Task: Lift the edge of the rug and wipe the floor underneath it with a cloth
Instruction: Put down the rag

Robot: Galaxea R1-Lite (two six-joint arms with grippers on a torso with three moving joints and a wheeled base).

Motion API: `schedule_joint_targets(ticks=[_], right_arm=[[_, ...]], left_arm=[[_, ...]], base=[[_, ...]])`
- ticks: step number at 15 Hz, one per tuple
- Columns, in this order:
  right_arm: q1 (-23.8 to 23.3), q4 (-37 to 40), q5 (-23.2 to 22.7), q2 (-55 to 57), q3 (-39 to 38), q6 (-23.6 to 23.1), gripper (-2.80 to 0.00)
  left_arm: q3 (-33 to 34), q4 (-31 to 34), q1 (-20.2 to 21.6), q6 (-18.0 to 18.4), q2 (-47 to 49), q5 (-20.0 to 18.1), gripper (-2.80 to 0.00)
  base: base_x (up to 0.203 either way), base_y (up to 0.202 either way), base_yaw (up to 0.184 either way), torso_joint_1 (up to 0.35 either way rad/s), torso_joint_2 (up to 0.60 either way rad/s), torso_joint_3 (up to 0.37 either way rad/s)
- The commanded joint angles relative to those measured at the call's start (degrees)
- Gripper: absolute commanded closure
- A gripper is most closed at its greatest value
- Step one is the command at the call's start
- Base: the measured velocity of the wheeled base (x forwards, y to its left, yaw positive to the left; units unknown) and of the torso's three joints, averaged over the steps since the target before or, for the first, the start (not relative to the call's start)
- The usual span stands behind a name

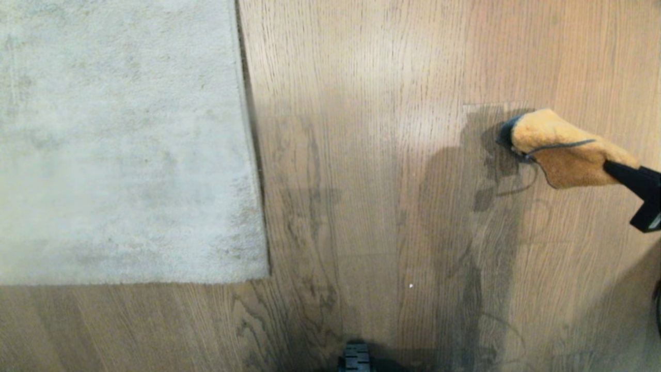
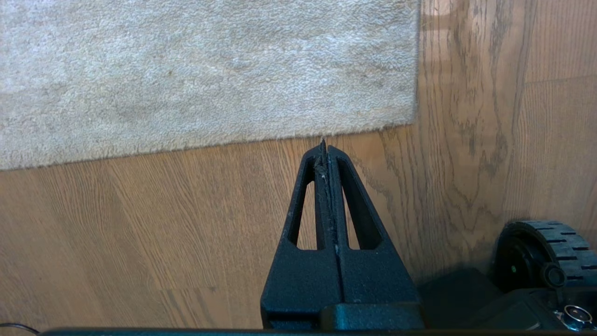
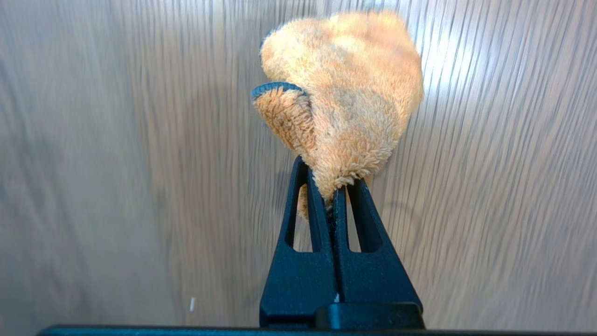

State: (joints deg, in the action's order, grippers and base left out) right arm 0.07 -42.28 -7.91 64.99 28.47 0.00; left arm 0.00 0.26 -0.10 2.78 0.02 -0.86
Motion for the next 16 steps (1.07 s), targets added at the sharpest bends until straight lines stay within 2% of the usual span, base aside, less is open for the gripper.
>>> schedule_joint_targets(ticks=[1, 6, 8, 12, 15, 16], right_arm=[[-0.1, -0.7, 0.0, 4.7, 4.1, 0.0, 0.0], [-0.1, -13.2, 0.1, 16.2, 6.9, 0.1, 0.0], [-2.3, -19.0, 0.1, 21.3, 8.4, -0.3, 0.0], [-9.0, -20.2, 0.0, 26.9, 15.9, -2.6, 0.0], [-11.5, -19.6, 0.0, 30.9, 21.8, -3.3, 0.0], [-12.2, -19.4, 0.0, 32.0, 23.4, -5.0, 0.0]], left_arm=[[0.0, 0.0, 0.0, 0.0, 0.0, 0.0, 0.0], [0.0, 0.0, 0.0, 0.0, 0.0, 0.0, 0.0], [0.0, 0.0, 0.0, 0.0, 0.0, 0.0, 0.0], [0.0, 0.0, 0.0, 0.0, 0.0, 0.0, 0.0], [0.0, 0.0, 0.0, 0.0, 0.0, 0.0, 0.0], [0.0, 0.0, 0.0, 0.0, 0.0, 0.0, 0.0]], base=[[0.0, 0.0, 0.0, 0.0, 0.0, 0.0], [0.0, 0.0, 0.0, 0.0, 0.0, 0.0], [0.0, 0.0, 0.0, 0.0, 0.0, 0.0], [0.0, 0.0, 0.0, 0.0, 0.0, 0.0], [0.0, 0.0, 0.0, 0.0, 0.0, 0.0], [0.0, 0.0, 0.0, 0.0, 0.0, 0.0]])
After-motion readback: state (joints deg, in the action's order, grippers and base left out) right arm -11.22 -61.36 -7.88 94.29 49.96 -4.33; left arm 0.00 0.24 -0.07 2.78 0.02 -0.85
